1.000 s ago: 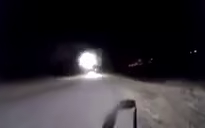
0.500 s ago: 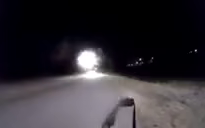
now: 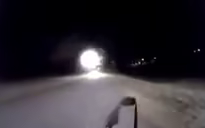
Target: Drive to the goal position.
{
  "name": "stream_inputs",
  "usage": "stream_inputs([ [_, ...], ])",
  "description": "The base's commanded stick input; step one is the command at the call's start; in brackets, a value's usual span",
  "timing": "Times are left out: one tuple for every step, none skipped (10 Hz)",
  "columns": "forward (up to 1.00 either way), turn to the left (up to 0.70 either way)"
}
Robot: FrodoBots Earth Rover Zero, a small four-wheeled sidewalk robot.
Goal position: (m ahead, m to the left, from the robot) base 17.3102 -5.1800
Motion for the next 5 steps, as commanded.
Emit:
stream_inputs([
  [1.0,0.23],
  [1.0,0.0],
  [1.0,0.0],
  [1.0,0.0],
  [1.0,0.0],
])
